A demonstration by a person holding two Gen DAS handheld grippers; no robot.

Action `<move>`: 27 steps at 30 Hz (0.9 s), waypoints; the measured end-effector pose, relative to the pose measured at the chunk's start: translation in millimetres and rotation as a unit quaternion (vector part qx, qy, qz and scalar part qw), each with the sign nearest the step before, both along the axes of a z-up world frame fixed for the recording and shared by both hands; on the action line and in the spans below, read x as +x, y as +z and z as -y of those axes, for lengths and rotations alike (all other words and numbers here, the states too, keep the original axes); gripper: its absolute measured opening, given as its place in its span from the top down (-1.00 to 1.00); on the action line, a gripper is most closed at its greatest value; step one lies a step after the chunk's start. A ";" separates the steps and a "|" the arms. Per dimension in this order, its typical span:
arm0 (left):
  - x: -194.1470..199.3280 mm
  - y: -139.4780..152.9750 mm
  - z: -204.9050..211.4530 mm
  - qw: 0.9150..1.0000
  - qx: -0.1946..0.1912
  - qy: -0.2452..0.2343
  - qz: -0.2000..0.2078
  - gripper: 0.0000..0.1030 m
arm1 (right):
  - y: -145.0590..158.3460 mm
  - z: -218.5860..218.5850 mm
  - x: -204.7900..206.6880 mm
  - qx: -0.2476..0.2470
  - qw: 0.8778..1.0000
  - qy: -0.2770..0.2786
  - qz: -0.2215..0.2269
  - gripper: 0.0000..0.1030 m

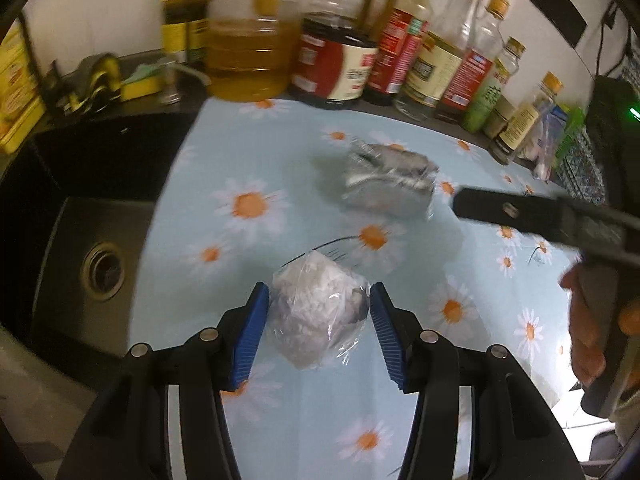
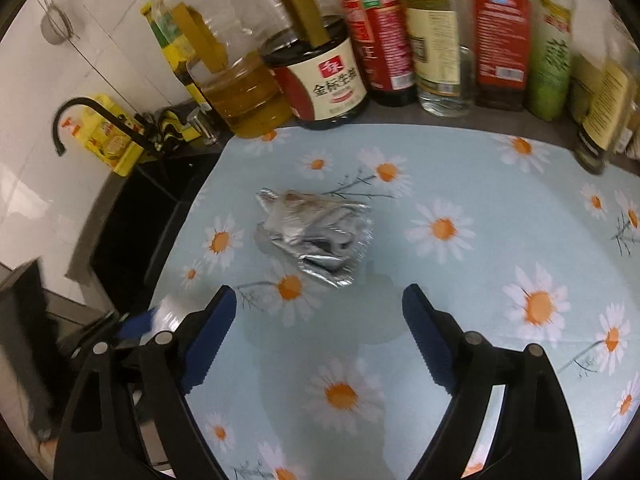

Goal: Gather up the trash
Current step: 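Grasp the crumpled foil wrapper with the right tool while the left tool holds the tissue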

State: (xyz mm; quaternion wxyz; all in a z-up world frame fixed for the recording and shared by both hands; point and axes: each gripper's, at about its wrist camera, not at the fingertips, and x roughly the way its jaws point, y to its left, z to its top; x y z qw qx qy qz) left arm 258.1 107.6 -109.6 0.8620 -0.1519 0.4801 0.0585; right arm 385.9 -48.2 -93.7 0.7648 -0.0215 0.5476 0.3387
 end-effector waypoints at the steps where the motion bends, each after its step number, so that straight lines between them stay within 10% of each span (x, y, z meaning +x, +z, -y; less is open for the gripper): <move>1: -6.4 0.3 -4.7 1.000 -0.002 0.007 0.001 0.03 | -2.5 -9.8 1.0 -0.014 1.000 -0.007 0.003 -0.64; 27: -56.9 -5.7 -44.9 0.998 -0.040 0.055 0.007 0.03 | -40.5 -95.4 18.2 -0.151 0.984 -0.067 0.062 -0.73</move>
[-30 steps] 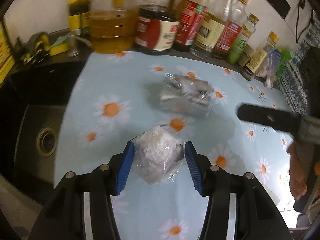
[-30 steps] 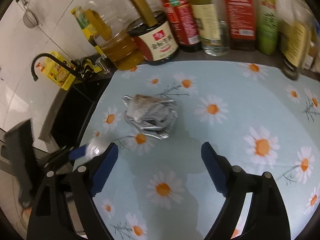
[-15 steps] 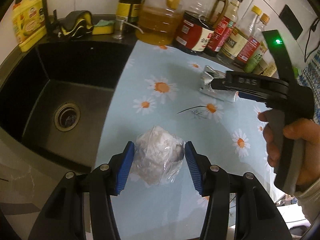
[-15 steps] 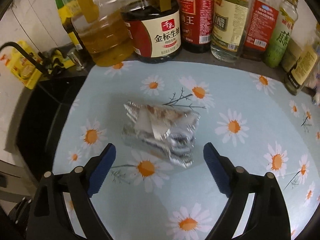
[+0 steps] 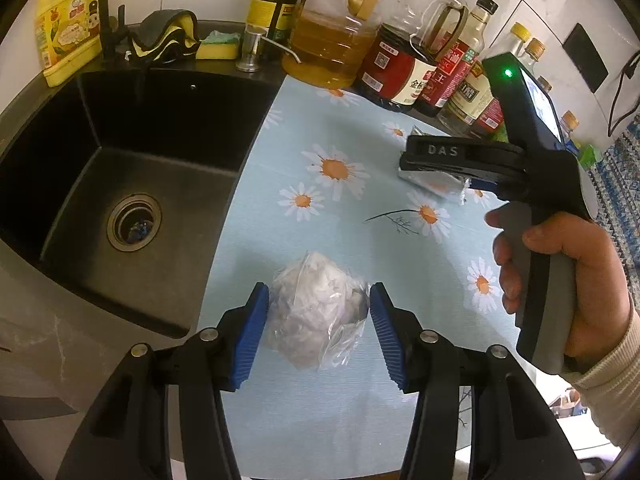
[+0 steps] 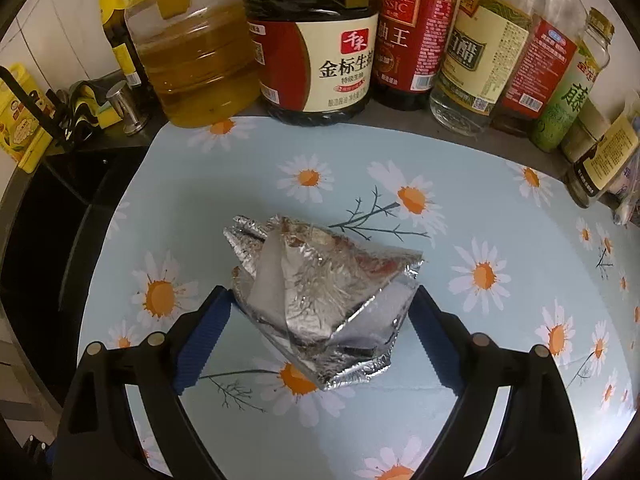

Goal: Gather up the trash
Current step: 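Grasp the crumpled foil wrapper with the right tool while the left tool holds the tissue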

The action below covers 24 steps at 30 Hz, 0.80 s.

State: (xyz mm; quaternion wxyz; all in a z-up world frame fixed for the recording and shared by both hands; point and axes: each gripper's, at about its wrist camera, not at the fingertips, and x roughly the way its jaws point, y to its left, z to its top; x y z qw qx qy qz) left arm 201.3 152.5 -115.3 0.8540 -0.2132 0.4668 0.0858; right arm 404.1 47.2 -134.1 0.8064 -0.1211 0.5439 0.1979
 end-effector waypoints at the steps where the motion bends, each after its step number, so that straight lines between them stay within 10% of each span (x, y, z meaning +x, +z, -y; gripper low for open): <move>1: 0.4 -0.1 0.0 1.000 0.000 -0.001 0.000 0.03 | 0.0 -0.7 0.7 0.003 1.000 0.001 -0.004 -0.73; 24: 2.9 -8.6 7.9 1.000 -0.008 -0.016 -0.010 0.03 | -8.6 -13.5 16.4 -0.007 1.000 0.003 -0.005 -0.91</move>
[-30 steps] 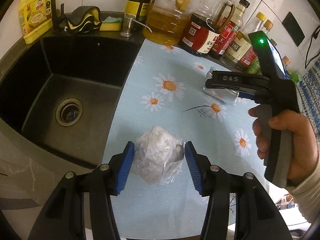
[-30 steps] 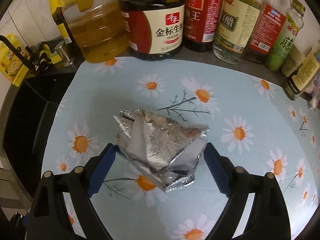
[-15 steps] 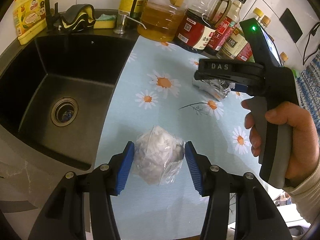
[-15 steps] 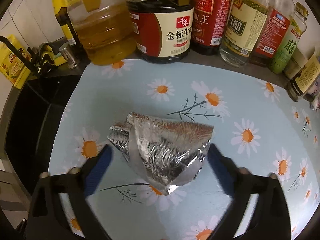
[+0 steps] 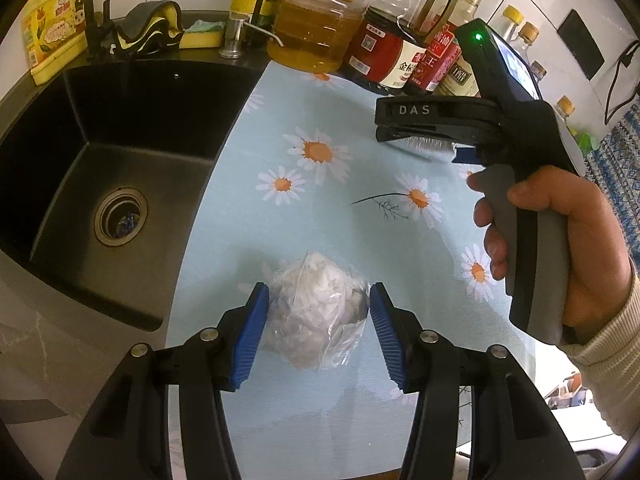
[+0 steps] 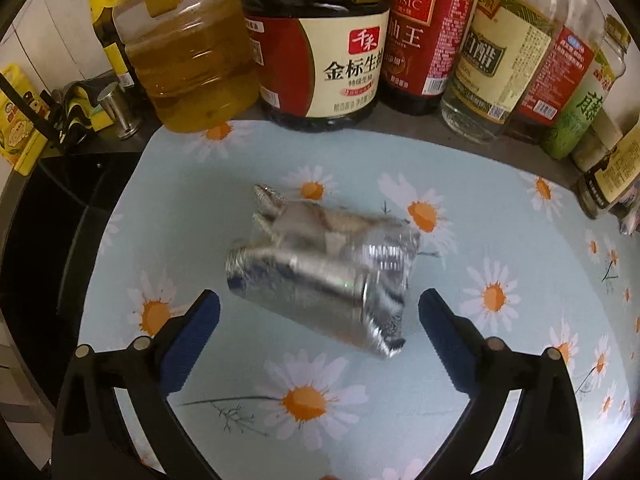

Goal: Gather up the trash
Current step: 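Grasp the crumpled foil wrapper with the right tool while the left tool holds the tissue, then lift the tissue and foil wrapper and carry both over the black bin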

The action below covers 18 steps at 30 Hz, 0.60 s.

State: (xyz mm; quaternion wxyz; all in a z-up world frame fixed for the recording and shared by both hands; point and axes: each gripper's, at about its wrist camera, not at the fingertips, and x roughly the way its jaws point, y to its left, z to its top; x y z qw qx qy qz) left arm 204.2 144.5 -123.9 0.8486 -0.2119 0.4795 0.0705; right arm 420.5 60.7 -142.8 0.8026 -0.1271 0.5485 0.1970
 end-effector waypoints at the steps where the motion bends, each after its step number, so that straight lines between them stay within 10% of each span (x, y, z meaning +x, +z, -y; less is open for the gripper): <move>1: 0.3 -0.2 0.1 1.000 0.000 0.000 0.000 0.03 | -0.3 -0.6 0.4 0.001 1.000 0.001 0.001 -0.91; 18: 7.2 -3.4 5.8 1.000 -0.001 -0.006 -0.005 0.03 | -4.4 0.0 6.3 0.002 1.000 0.004 0.021 -0.71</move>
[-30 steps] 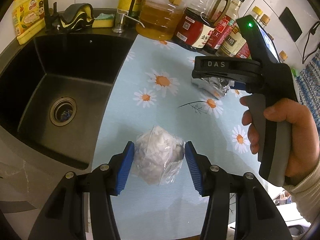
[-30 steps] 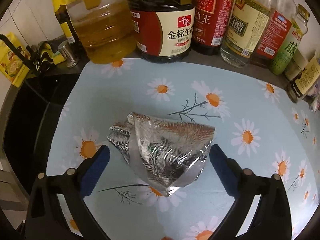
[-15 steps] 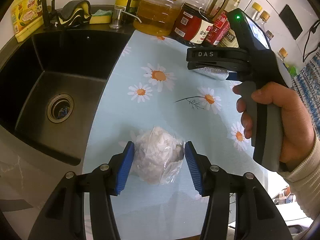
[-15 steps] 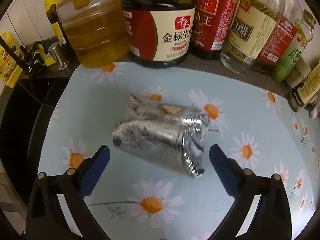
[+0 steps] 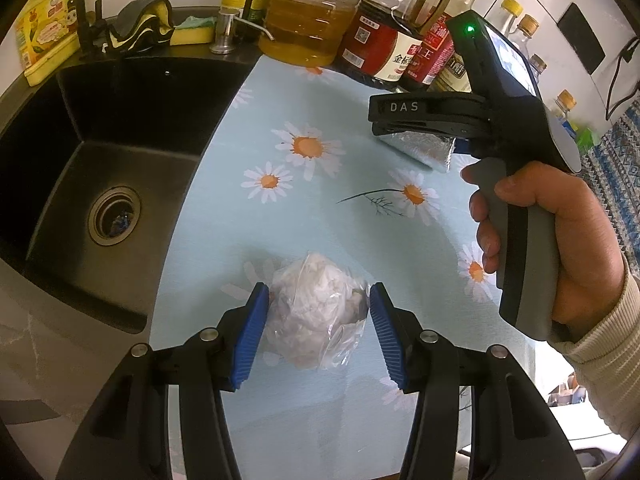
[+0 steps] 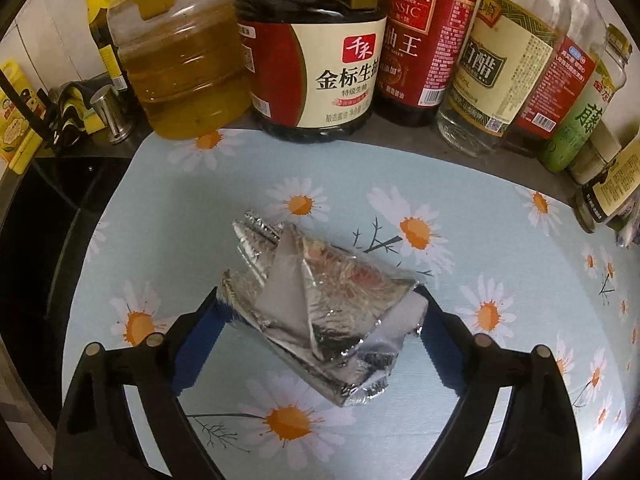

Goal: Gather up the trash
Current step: 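Lift the tissue and foil wrapper and carry both over the black bin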

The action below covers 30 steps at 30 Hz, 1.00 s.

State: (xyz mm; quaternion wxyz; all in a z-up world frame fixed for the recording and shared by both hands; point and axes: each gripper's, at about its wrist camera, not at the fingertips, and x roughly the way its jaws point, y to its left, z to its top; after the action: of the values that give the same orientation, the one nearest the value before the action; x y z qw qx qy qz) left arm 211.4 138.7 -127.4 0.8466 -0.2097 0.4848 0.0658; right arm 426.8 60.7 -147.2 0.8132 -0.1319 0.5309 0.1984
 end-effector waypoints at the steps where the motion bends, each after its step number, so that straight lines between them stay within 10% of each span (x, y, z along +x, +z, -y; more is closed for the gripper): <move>1: 0.3 0.1 0.6 1.000 0.000 -0.001 0.000 0.03 | 0.4 0.6 -0.2 0.001 1.000 0.000 0.002 -0.71; 30: -38.6 18.6 16.8 0.996 0.013 -0.074 0.038 0.03 | 52.9 97.3 -114.1 0.026 0.999 -0.048 -0.002 -0.68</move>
State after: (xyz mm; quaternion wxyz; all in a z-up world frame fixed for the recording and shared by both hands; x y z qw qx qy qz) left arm 172.8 121.9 -108.8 0.8696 -0.1641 0.4658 0.0011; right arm 312.7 -36.6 -94.3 0.8239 -0.0851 0.5330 0.1730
